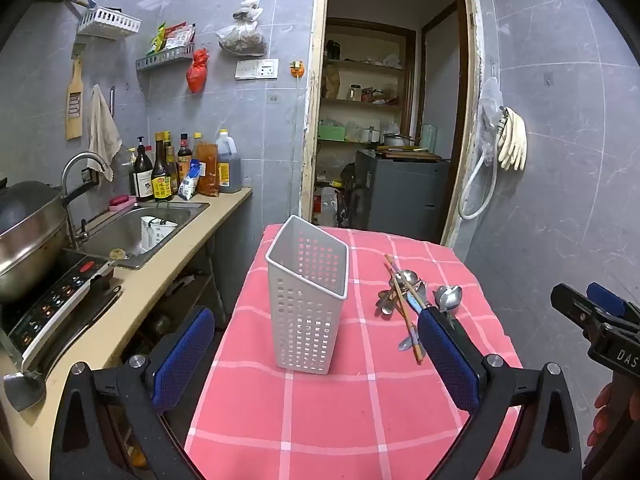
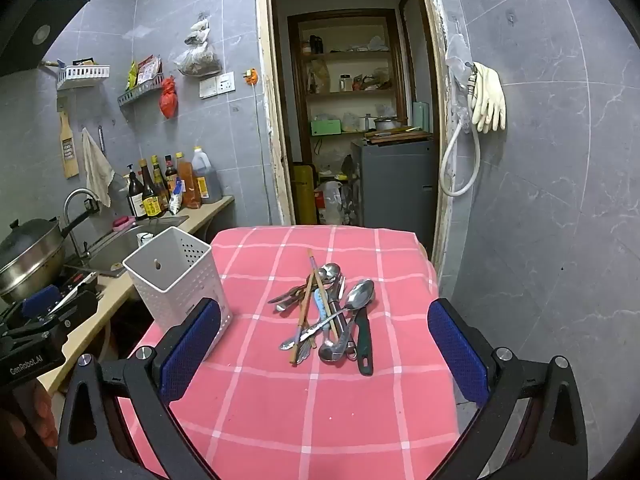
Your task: Organize utensils
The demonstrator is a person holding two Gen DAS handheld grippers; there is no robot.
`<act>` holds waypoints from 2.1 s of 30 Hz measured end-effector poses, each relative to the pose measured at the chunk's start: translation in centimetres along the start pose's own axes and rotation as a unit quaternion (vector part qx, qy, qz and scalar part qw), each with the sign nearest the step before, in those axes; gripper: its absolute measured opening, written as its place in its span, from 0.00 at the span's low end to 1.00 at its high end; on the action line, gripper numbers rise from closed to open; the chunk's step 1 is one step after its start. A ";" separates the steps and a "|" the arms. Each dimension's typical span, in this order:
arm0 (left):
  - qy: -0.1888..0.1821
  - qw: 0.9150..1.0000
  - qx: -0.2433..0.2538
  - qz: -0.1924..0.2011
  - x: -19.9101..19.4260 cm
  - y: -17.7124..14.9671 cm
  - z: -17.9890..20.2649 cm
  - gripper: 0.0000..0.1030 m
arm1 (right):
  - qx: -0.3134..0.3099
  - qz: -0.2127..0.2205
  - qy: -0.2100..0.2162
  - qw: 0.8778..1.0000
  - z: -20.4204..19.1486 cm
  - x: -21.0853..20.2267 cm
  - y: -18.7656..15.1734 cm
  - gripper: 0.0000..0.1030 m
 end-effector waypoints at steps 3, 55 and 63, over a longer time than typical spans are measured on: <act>0.000 1.000 0.000 -0.001 0.0 0.0 0.0 0.99 | 0.000 -0.001 0.001 1.000 0.0 -0.1 0.0 0.99; 0.002 1.000 0.003 -0.002 0.0 0.0 0.0 0.99 | 0.004 -0.009 0.003 1.000 -0.9 -0.2 -0.5 0.99; 0.002 1.000 0.004 -0.002 0.0 0.0 0.0 0.99 | 0.005 -0.010 0.003 1.000 -0.8 -0.1 -0.5 0.99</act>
Point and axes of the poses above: each gripper's, at about its wrist camera, not at the fingertips, and x roughly the way its jaws point, z to its right, y to its top, the point moved 1 cm from there along x, roughly the way its jaws point, and after that the axes turned 5 degrees about z, right-handed, at the moved point
